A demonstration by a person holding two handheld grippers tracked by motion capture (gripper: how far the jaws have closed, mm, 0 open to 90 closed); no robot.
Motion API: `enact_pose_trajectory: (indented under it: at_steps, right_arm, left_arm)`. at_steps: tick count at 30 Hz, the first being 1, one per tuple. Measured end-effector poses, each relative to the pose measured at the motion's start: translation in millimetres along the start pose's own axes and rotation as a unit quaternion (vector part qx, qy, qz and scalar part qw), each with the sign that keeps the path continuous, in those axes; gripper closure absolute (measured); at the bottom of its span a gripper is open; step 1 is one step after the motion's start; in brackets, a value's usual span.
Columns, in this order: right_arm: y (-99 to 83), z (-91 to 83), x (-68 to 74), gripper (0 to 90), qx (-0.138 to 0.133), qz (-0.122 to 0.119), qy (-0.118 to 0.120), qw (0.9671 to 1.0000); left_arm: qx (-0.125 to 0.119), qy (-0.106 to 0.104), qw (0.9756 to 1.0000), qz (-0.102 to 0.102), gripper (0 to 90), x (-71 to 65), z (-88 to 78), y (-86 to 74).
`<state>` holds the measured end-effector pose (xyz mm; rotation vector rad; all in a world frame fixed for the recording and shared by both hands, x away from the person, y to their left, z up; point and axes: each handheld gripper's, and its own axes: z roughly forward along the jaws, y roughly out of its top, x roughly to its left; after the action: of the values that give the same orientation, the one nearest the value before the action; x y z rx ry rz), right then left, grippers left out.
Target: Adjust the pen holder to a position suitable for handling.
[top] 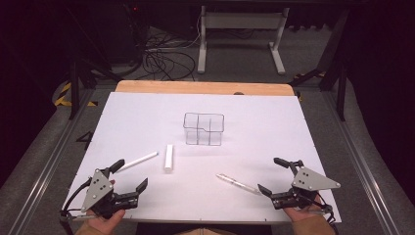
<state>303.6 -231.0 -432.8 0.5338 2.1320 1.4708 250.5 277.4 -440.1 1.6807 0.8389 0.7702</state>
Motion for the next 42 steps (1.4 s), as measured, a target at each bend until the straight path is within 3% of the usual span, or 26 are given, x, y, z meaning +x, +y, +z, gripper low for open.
enact_pose_trajectory:
  at_steps: [29,42]
  right_arm:
    - [4.3,2.5,2.2,8.8,0.012,-0.002,0.005,0.9999]
    - [22.6,26.4,1.7,8.8,0.035,-0.009,0.026,0.9990]
  left_arm:
    - [-0.001,0.004,1.0000,0.006,9.3,-1.6,-1.3,1.1]
    - [0.001,0.002,1.0000,0.006,9.3,-1.9,-0.7,1.3]
